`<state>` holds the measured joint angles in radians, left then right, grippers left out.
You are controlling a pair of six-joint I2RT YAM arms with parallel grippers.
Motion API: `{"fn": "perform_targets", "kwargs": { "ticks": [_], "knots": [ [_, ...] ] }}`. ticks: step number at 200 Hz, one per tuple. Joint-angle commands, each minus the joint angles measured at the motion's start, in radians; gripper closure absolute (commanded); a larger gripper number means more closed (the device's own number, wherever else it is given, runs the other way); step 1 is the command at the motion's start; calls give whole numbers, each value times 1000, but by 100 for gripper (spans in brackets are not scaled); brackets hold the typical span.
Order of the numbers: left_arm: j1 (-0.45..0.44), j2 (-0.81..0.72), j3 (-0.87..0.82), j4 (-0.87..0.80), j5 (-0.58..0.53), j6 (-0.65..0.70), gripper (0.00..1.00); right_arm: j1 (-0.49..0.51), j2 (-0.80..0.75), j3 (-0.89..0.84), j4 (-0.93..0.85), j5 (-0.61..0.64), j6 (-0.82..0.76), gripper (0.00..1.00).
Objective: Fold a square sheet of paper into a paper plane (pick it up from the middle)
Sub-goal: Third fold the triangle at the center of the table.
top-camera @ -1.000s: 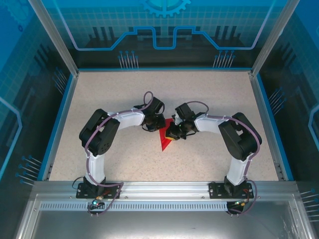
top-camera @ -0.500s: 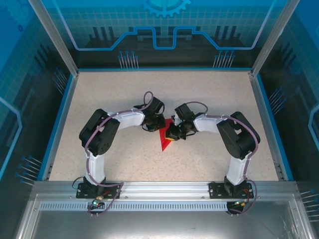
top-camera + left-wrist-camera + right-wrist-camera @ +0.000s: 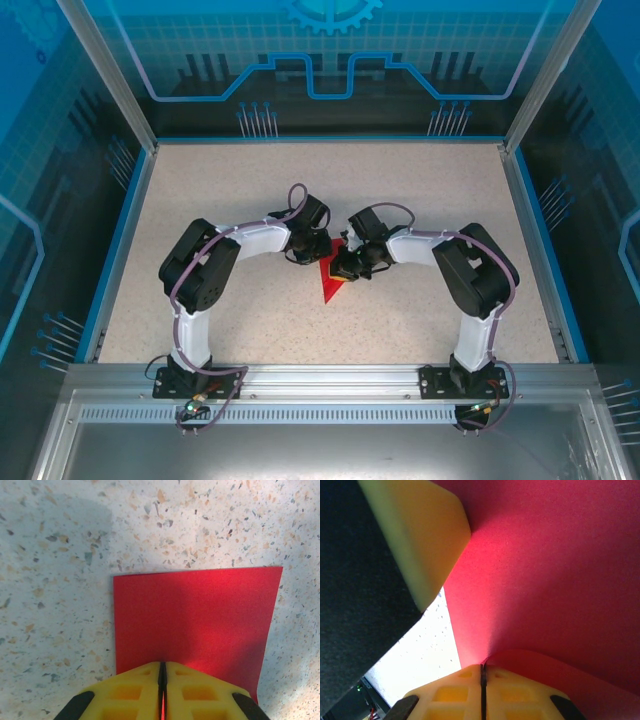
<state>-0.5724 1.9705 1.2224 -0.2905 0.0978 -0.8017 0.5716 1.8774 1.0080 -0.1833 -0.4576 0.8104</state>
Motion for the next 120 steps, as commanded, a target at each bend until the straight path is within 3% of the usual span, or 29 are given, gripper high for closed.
{"fn": "perform_targets", "kwargs": {
  "ticks": [1,79,120],
  "knots": [
    [-4,36,2,-56,-1,27,89,14,26,19,0,-13,-16,91],
    [-3,30,5,-59,-3,27,89,13,45,29,-24,0,-24,89],
    [27,-39,3,-80,-16,9,87,13,54,30,-39,15,-27,77]
  ]
}}
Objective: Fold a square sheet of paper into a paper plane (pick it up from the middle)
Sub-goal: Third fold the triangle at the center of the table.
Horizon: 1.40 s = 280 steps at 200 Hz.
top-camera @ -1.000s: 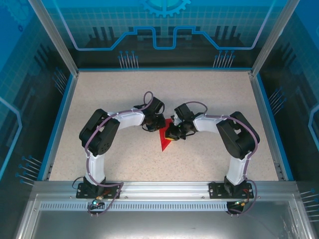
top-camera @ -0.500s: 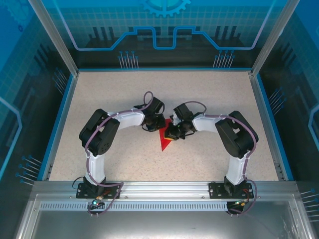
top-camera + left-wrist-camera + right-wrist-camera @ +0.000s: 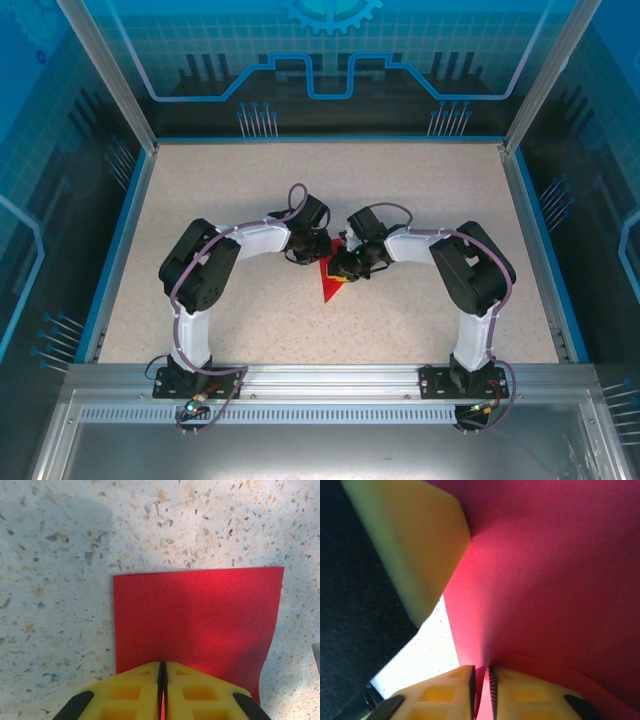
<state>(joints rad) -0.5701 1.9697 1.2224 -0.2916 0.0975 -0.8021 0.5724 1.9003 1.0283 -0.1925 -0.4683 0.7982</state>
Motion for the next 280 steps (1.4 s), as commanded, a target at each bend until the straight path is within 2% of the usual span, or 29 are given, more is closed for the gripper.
{"fn": "perform_targets", "kwargs": {
  "ticks": [1,51,72,99,126,137,151,170,225,280],
  "knots": [
    [27,-41,1,-78,-15,8,87,12,31,10,-31,24,-14,77],
    [147,-180,-86,-84,-1,-17,84,12,41,0,-27,18,-19,66],
    [169,-227,-118,-87,5,-8,83,12,39,-4,-27,20,-24,61],
    [168,-266,-152,-54,58,1,83,12,38,-10,-37,30,-32,60],
    [146,-281,-187,-2,123,3,84,11,37,-13,-51,46,-36,68],
    [128,-285,-199,15,142,1,85,10,37,-16,-56,52,-37,73],
    [107,-290,-222,48,169,-11,87,9,39,-18,-63,59,-39,86],
    [73,-294,-255,101,209,-36,90,8,41,-22,-71,67,-40,93],
    [-15,-273,-307,155,220,-66,100,9,49,-25,-85,77,-45,100],
    [-28,-192,-266,125,171,-60,100,8,47,-29,-85,74,-45,100]
  ]
}}
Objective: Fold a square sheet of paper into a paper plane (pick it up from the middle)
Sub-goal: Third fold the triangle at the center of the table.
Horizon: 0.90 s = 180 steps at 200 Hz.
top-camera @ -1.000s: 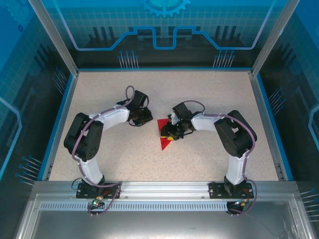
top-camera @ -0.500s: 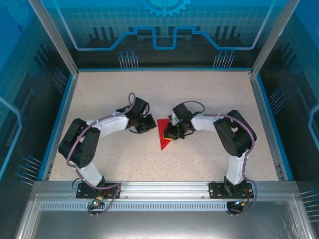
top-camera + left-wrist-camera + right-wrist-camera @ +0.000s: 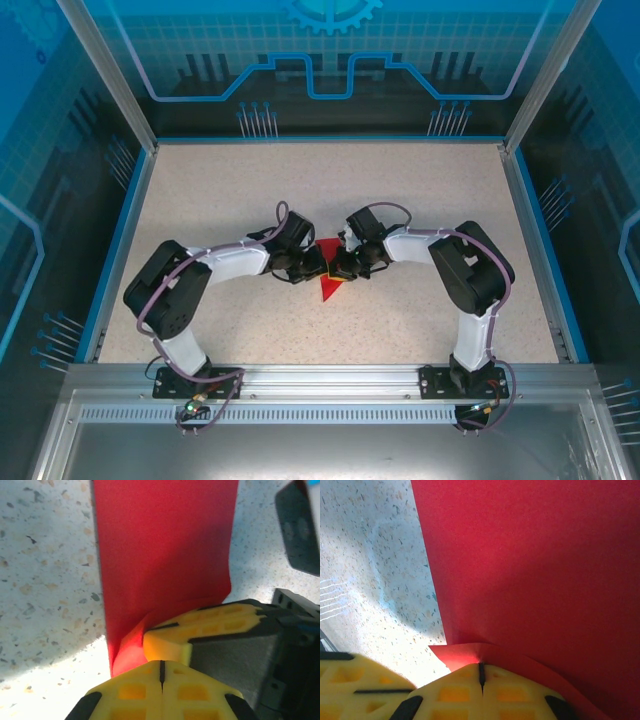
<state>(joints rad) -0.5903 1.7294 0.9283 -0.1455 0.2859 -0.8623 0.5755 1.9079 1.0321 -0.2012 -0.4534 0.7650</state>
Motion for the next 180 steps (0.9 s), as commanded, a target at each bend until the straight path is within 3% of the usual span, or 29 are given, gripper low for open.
{"fn": "perform_targets", "kwargs": {
  "ticks": [1,86,136,180],
  "knots": [
    [-8,50,28,-22,-19,0,100,5,39,-32,-76,59,-12,100],
    [-38,117,79,-125,-154,34,100,1,-10,-57,-1,10,-29,100],
    [-87,157,107,-301,-307,57,100,-47,-72,-91,68,-76,-173,100],
    [-106,145,99,-317,-317,54,100,-89,-70,-109,83,-125,-205,99]
  ]
}}
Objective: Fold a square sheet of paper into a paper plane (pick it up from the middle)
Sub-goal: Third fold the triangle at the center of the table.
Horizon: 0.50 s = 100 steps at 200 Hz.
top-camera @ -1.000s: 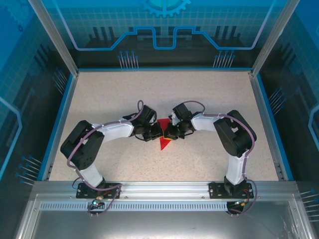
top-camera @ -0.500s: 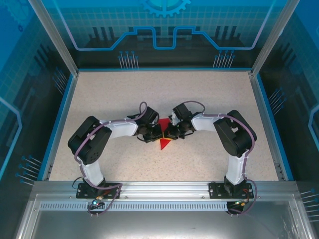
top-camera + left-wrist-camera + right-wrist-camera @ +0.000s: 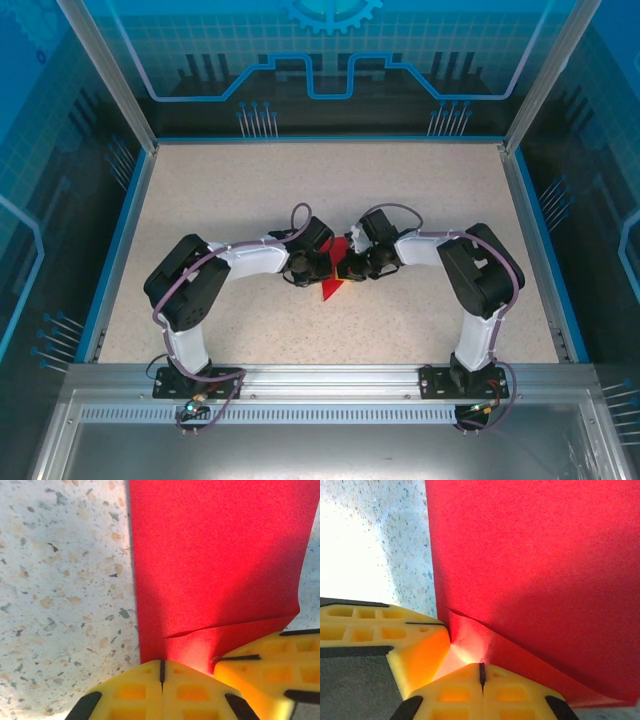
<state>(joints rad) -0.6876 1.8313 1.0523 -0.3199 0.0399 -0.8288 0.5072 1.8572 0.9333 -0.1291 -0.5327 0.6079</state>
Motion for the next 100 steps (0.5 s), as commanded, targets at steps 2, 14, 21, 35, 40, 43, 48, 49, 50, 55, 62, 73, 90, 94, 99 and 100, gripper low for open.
{"fn": "perform_targets", "kwargs": {
  "ticks": [2,14,21,35,40,43,48,49,50,55,62,73,90,94,99,100],
  "knots": [
    [-9,43,-23,-144,-70,21,100,-21,-19,-10,10,-46,-48,99],
    [-12,40,-8,-152,-73,25,100,-21,-28,-9,10,-42,-46,99],
    [-13,41,-1,-156,-75,25,100,-22,-28,-6,4,-35,-45,99],
    [-16,45,9,-161,-75,26,100,-23,-30,-1,2,-37,-47,99],
    [-17,47,11,-163,-78,26,100,-22,-30,2,2,-40,-49,99],
    [-17,48,12,-164,-77,26,100,-20,-29,2,3,-45,-51,99],
    [-17,50,15,-166,-80,26,100,-18,-28,3,5,-53,-56,99],
    [-18,50,15,-166,-80,26,100,-17,-28,3,5,-54,-56,99],
    [-18,50,15,-167,-79,26,100,-16,-27,3,5,-54,-57,99],
    [-19,52,16,-169,-79,26,100,-12,-25,5,2,-55,-61,99],
    [-19,54,18,-171,-82,26,100,-6,-22,8,-8,-48,-70,99],
    [-21,57,20,-174,-87,23,100,-1,-7,15,-37,-23,-79,99],
    [-23,61,23,-187,-99,19,100,-11,17,18,-65,23,-73,99],
    [-25,62,24,-192,-103,19,100,-17,21,16,-67,32,-68,99],
    [-26,65,26,-200,-107,19,100,-23,25,12,-70,44,-62,99],
    [-26,65,26,-202,-107,19,100,-25,25,13,-71,48,-61,99]
  ]
}}
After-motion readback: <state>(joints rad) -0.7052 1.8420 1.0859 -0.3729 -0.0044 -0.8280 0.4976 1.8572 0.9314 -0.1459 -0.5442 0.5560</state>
